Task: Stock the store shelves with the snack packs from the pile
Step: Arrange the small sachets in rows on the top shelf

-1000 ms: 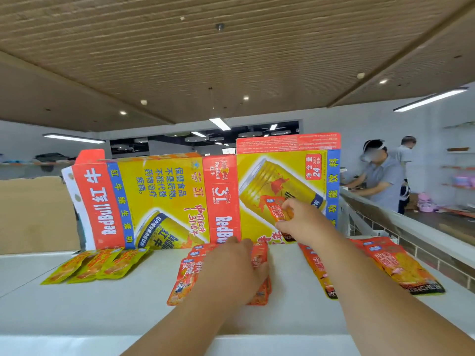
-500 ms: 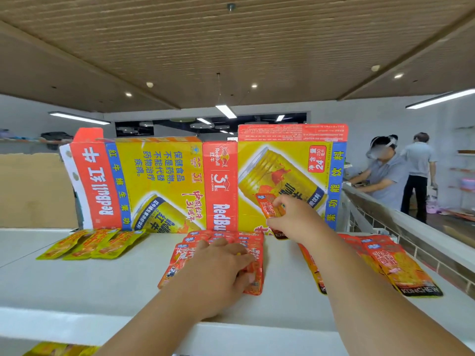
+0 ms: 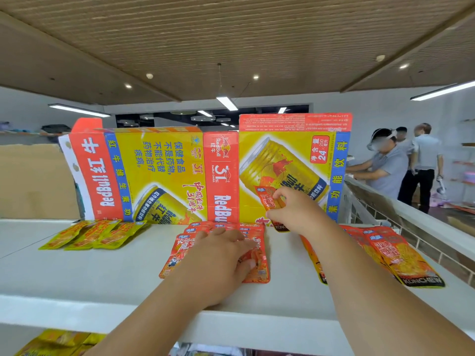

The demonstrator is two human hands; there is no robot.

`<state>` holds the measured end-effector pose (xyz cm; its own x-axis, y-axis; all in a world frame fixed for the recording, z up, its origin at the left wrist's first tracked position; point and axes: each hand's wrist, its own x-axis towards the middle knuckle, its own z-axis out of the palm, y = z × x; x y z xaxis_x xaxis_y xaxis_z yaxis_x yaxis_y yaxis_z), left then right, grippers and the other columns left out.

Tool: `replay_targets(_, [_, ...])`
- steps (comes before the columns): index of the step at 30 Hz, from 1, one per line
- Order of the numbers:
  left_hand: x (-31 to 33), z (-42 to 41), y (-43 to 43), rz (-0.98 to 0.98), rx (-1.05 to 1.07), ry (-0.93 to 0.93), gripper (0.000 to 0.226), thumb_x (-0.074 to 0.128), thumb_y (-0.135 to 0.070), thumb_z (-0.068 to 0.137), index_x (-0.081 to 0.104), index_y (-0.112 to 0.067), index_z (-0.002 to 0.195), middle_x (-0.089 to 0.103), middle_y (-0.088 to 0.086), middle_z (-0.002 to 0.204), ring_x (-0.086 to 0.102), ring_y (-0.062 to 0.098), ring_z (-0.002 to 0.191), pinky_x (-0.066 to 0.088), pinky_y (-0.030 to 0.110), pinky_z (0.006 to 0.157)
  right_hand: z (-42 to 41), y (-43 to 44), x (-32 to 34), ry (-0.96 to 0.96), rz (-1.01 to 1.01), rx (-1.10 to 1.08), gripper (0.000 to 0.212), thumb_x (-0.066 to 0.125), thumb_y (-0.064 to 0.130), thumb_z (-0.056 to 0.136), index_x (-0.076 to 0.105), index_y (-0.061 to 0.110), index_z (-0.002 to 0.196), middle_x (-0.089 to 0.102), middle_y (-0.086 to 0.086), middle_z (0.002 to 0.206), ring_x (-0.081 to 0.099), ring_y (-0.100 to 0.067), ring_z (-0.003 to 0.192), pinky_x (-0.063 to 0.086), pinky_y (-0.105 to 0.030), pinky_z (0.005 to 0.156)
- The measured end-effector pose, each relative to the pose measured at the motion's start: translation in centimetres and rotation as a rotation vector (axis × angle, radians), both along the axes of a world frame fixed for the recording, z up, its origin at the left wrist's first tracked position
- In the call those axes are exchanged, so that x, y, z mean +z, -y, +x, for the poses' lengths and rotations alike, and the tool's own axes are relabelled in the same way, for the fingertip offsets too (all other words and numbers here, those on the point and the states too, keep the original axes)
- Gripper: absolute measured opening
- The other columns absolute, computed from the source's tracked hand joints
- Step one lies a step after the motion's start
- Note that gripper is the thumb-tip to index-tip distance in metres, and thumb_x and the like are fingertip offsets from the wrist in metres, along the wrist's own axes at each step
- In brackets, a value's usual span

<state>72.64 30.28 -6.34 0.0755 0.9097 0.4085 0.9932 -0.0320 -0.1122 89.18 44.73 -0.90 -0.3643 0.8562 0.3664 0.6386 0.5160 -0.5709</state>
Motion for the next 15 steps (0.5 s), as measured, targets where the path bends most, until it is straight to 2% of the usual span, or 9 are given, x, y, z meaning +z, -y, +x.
replay_targets(3, [0.22,-0.38,0.35,0.108,0.132,0.071,0.061,0.019,-0.054,0.090,0.058,-0.037,0.133,0.060,-0.013,0.130,0.053,0.022,0.122,0.041,0.046,0.098,-0.05,0.19,0.00,0.008,-0.004,-0.004,0.048,0.070,0.041,0.083,0.053,0.032,0.127,0.051,0.004,0.111,0.058,-0.019,0.099,0.054,-0.036,0.081])
replay_targets(6, [0.02,-0.71,0.21,0.008,0.251,0.065,0.044,0.024,-0.044,0.096,0.057,-0.032,0.123,0.058,-0.012,0.123,0.053,0.020,0.118,0.039,0.046,0.098,-0.18,0.24,0.02,0.014,-0.007,-0.011,0.048,0.071,0.041,0.082,0.053,0.031,0.126,0.051,0.002,0.112,0.058,-0.019,0.098,0.056,-0.039,0.083])
replay_targets(9, [0.00,-0.82,0.03,-0.008,0.276,0.070,0.031,0.033,-0.038,0.098,0.058,-0.029,0.114,0.059,-0.011,0.117,0.056,0.019,0.110,0.039,0.047,0.098,-0.22,0.28,0.03,0.006,-0.022,-0.007,0.048,0.072,0.040,0.083,0.054,0.031,0.126,0.053,-0.003,0.122,0.054,-0.019,0.100,0.055,-0.041,0.088])
replay_targets(12, [0.06,-0.76,0.04,-0.006,0.284,0.086,0.028,0.034,-0.037,0.099,0.058,-0.026,0.109,0.059,-0.010,0.113,0.057,0.019,0.107,0.038,0.047,0.099,-0.14,0.35,0.03,0.007,-0.018,-0.012,0.049,0.072,0.040,0.083,0.054,0.031,0.127,0.054,-0.004,0.132,0.054,-0.019,0.103,0.054,-0.039,0.089])
replay_targets(15, [0.06,-0.73,0.15,0.003,0.280,0.096,0.027,0.035,-0.037,0.099,0.058,-0.027,0.108,0.059,-0.010,0.113,0.058,0.019,0.107,0.038,0.047,0.099,-0.11,0.37,-0.02,0.004,-0.024,-0.013,0.049,0.073,0.041,0.082,0.054,0.032,0.126,0.054,-0.005,0.134,0.055,-0.020,0.104,0.053,-0.040,0.090])
